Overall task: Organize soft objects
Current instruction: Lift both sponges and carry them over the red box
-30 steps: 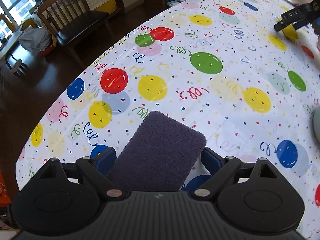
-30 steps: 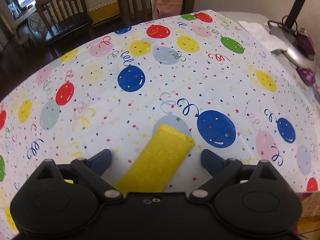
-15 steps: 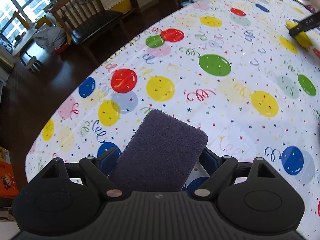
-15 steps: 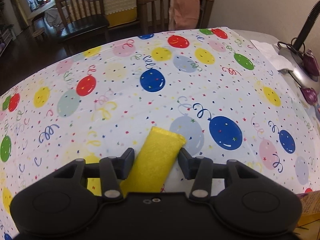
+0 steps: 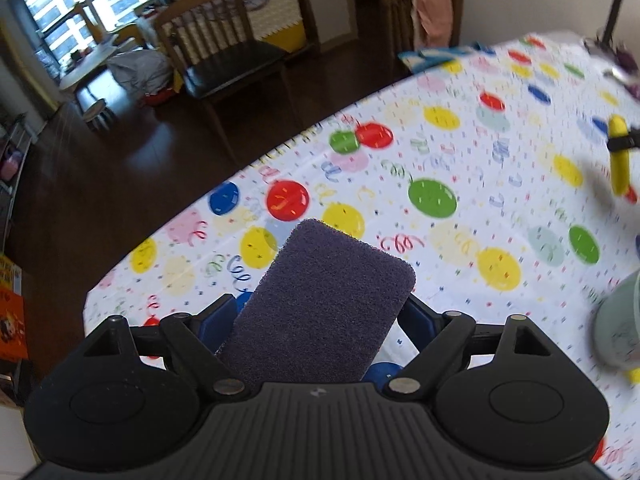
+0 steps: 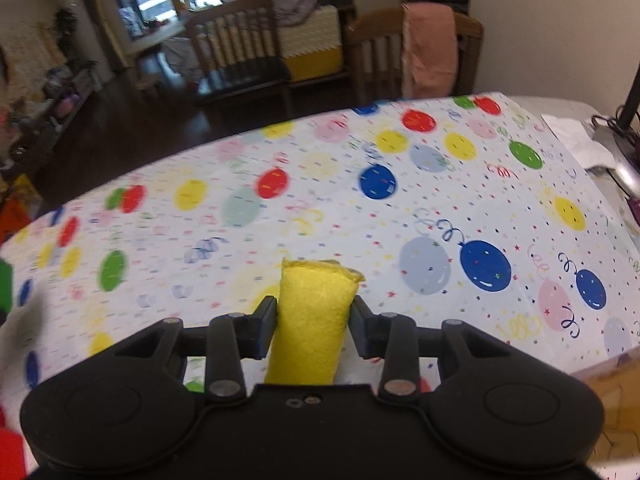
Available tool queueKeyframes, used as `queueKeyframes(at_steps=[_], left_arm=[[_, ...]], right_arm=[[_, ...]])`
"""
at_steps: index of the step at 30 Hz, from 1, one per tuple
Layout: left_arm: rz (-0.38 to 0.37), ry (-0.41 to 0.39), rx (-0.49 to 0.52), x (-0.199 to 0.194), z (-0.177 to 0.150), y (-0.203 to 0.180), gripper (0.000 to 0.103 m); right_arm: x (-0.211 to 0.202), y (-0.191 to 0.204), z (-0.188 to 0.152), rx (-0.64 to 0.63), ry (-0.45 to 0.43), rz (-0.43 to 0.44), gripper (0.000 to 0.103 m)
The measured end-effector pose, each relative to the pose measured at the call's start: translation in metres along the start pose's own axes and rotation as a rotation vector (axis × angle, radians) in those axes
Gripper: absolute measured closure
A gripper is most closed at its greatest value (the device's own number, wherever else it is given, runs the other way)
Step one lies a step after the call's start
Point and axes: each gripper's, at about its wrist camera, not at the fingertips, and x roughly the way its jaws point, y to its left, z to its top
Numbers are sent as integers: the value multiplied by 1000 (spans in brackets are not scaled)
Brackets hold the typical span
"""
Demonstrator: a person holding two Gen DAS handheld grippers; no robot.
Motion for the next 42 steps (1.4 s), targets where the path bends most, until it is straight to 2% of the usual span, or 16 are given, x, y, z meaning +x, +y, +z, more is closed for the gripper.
queueKeyframes(at_steps=[11, 22, 32, 42], left_arm=[[16, -94, -144, -90, -6, 7, 16], [73, -191, -233, -189, -44, -6, 16], [119, -259, -273, -265, -94, -10, 16], [131, -264, -339, -305, -151, 2, 16]], right_arm=[[-96, 39, -10, -71, -76, 163, 66], [-178, 100, -37, -193, -124, 304, 66], [-216, 161, -62, -282, -137, 402, 66], [-234, 231, -90, -379, -123, 488, 66]])
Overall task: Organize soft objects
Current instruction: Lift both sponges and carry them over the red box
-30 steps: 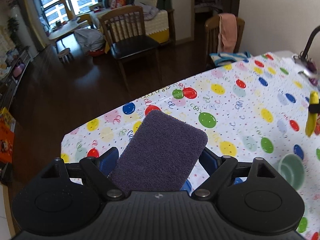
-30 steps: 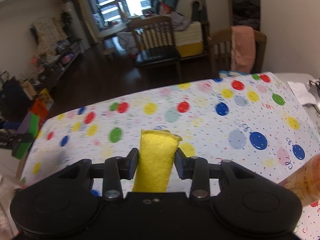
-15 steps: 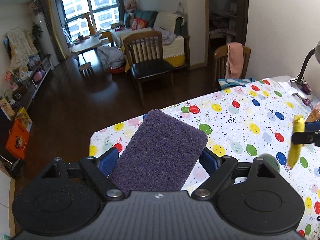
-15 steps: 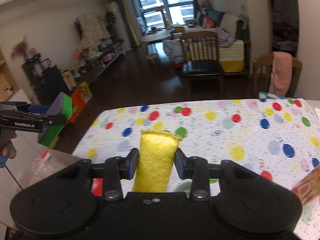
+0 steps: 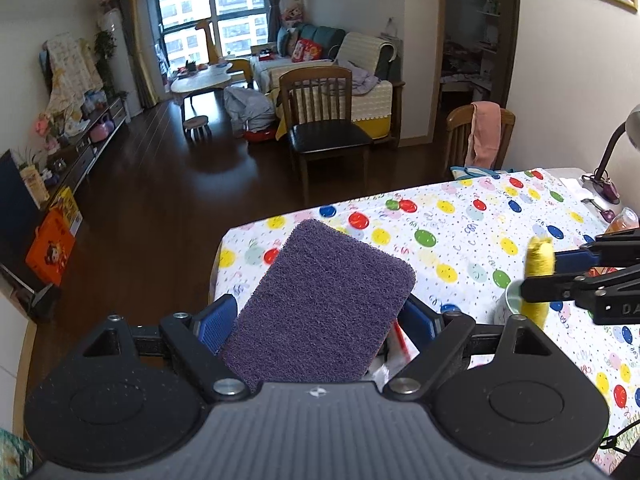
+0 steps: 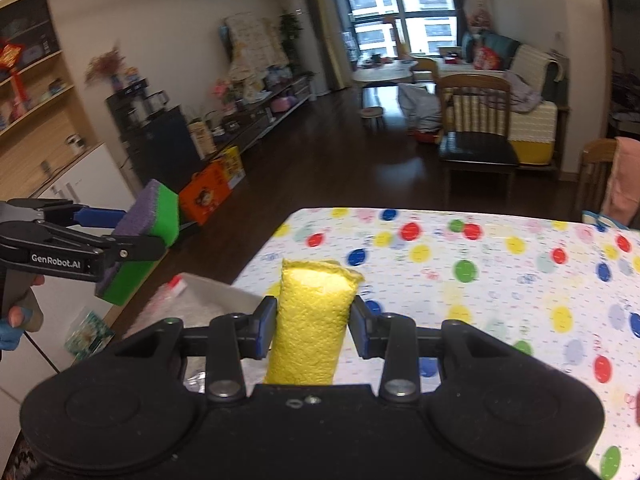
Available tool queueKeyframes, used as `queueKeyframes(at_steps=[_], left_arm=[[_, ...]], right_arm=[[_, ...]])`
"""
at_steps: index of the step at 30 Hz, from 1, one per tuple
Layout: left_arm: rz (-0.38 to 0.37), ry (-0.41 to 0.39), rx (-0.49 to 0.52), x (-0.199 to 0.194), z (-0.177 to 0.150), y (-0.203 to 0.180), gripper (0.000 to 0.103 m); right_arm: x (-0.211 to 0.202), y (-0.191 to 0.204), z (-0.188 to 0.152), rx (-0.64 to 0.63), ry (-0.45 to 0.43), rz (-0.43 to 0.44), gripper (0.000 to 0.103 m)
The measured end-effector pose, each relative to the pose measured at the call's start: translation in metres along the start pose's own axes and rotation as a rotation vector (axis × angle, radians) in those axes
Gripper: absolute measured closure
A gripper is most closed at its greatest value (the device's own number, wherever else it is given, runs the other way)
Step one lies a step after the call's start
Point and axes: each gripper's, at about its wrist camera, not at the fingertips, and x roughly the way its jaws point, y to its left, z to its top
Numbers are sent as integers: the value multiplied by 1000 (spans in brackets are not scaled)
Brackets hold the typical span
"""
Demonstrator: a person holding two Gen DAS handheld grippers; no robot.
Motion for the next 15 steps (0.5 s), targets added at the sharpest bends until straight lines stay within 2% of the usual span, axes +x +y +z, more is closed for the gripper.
queueKeyframes(at_steps=[7, 15], left_arm=[[2, 7, -38, -18, -28, 24, 16], [4, 22, -68, -21, -58, 43, 16]], right_arm=[[15, 42, -7, -44, 30, 50, 66], [37, 78, -24, -101, 75, 59, 66]])
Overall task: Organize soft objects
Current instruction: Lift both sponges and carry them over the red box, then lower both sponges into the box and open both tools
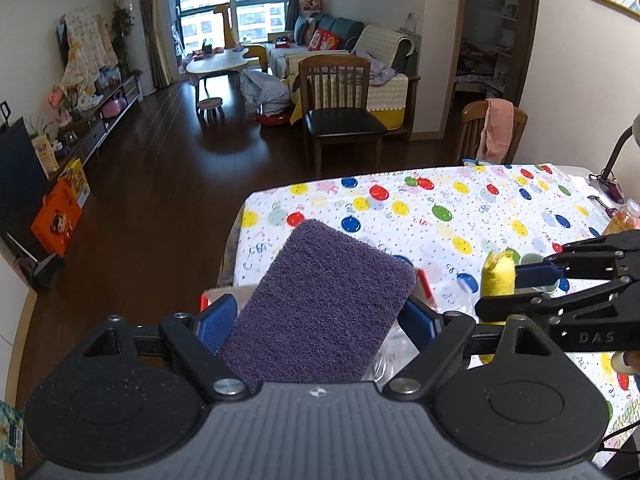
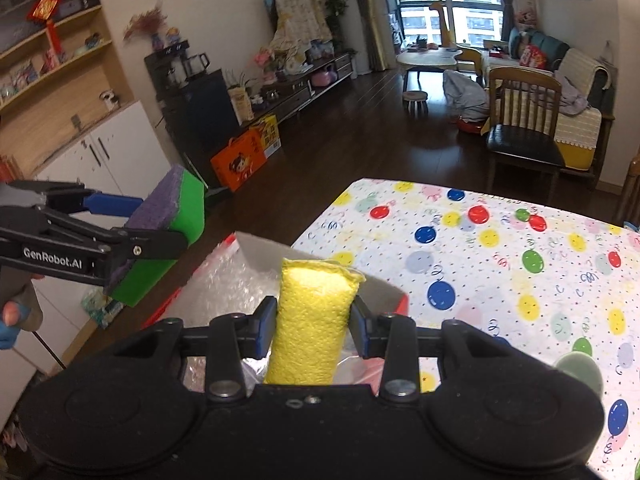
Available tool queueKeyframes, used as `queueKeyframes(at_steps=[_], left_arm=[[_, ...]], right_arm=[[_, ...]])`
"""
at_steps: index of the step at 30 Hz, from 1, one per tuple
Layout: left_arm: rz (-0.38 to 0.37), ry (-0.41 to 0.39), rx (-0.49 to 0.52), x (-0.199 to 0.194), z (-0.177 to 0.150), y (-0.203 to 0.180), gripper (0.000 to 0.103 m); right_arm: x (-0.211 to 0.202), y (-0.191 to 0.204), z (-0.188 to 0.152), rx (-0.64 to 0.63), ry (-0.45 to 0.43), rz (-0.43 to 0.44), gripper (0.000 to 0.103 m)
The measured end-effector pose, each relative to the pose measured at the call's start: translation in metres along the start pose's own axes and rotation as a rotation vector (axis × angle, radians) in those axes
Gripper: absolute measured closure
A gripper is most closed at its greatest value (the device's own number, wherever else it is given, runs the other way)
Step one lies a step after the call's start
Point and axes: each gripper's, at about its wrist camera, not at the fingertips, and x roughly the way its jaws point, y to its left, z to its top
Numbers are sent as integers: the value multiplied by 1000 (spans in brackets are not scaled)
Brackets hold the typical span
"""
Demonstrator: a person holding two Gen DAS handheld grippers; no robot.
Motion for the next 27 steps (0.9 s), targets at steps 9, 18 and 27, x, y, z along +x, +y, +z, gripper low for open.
queueKeyframes(at_steps=[9, 18, 27], left_arm=[[2, 61, -64, 18, -33, 21, 16], [4, 104, -103, 41, -61, 29, 16], [-4, 155, -121, 67, -76, 32, 16]], right_arm=[[30, 23, -16, -32, 63, -10, 66], [58, 40, -36, -73, 142, -22, 66], [81, 46, -50, -82, 192, -48, 66]])
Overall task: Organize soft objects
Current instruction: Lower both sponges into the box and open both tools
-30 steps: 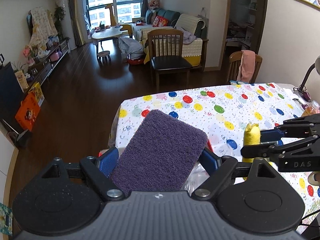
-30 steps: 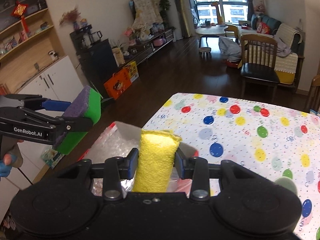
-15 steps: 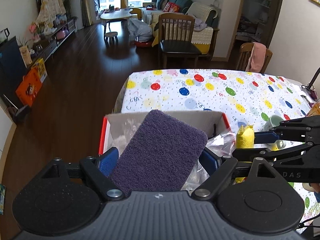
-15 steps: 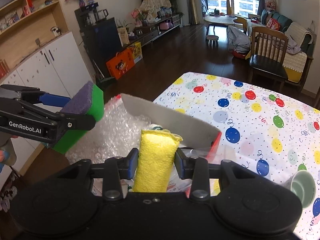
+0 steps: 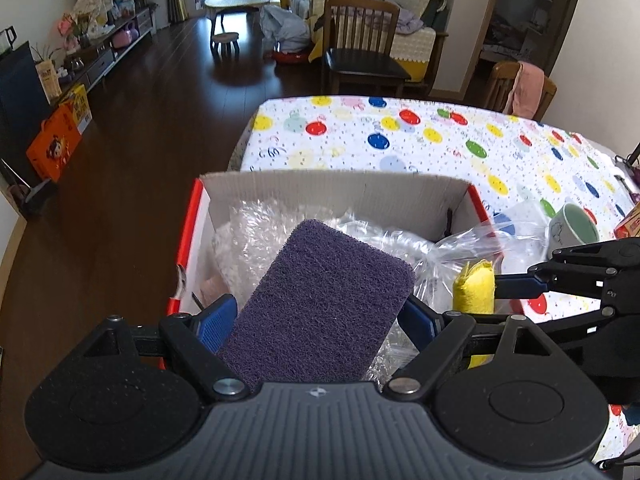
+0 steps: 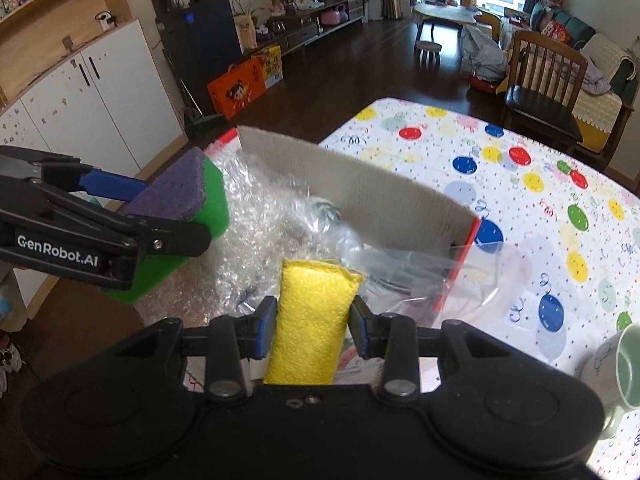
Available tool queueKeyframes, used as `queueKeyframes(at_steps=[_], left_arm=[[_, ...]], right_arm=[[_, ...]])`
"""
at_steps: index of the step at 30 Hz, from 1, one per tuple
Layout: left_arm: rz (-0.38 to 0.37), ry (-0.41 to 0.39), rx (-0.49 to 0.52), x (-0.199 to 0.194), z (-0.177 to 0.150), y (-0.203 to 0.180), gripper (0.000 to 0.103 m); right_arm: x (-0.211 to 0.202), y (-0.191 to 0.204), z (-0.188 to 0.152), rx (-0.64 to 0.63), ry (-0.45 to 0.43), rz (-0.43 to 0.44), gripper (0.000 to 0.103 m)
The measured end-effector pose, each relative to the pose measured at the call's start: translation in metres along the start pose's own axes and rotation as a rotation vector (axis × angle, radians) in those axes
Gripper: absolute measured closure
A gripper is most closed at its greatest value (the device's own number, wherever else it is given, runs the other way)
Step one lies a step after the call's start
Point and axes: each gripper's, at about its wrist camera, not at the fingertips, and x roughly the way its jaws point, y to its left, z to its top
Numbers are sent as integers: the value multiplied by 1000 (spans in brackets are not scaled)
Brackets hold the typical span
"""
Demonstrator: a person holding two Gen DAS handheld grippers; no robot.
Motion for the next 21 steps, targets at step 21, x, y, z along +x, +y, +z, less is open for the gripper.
queueKeyframes(at_steps=[21], left_arm=[[58, 93, 25, 50, -6, -9, 14]], right_arm=[[29, 1, -11, 48, 29, -41, 64]])
